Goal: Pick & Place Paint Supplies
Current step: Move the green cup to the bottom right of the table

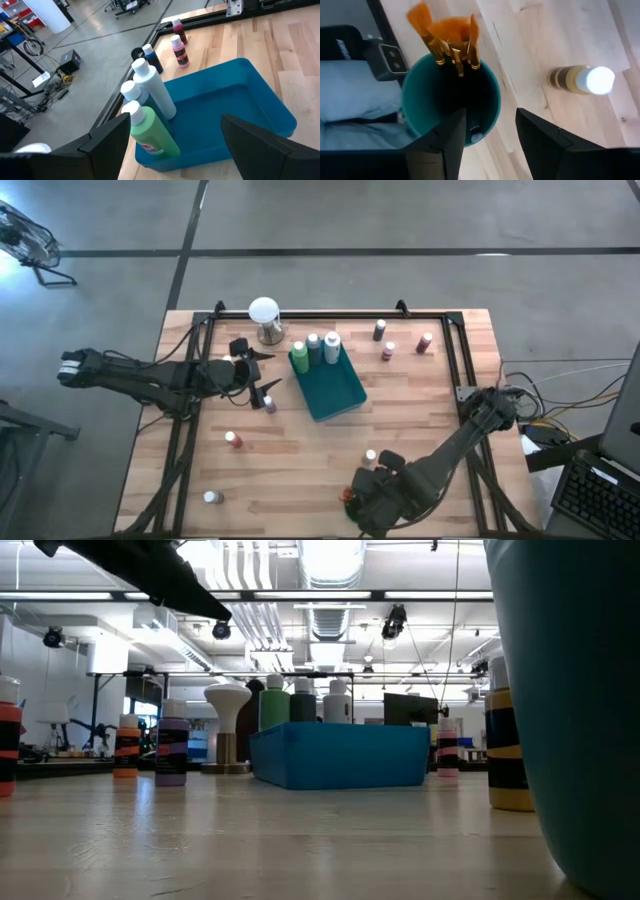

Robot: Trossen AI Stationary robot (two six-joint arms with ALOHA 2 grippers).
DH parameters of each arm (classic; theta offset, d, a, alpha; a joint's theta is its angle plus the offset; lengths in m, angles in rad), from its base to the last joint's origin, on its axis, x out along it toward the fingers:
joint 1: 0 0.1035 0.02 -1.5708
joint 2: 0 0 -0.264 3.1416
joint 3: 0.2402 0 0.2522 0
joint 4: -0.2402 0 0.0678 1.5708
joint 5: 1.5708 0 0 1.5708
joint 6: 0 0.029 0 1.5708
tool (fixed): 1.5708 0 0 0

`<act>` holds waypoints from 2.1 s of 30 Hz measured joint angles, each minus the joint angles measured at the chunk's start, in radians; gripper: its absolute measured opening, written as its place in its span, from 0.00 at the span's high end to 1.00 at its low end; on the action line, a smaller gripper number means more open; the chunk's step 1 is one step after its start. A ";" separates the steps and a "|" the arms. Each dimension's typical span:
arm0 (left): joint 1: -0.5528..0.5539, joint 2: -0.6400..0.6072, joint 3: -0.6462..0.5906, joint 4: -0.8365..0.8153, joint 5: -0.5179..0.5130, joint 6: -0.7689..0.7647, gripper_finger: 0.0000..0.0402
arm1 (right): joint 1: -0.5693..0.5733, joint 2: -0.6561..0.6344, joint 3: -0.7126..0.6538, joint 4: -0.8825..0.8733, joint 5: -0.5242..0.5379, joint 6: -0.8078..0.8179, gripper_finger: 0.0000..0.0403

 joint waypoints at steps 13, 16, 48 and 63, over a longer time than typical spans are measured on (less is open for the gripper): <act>0.000 0.000 0.000 -0.007 0.000 -0.008 0.22 | -0.020 0.033 -0.028 0.031 -0.001 -0.035 0.63; 0.000 0.000 0.000 -0.007 0.000 -0.008 0.22 | -0.023 0.032 -0.055 0.043 -0.026 -0.037 0.60; 0.000 0.000 0.000 -0.035 0.000 -0.004 0.22 | -0.057 0.006 -0.152 0.078 -0.052 -0.067 0.98; 0.000 0.000 0.000 -0.035 0.003 -0.012 0.22 | 0.015 -0.426 -0.565 0.039 -0.019 0.236 0.98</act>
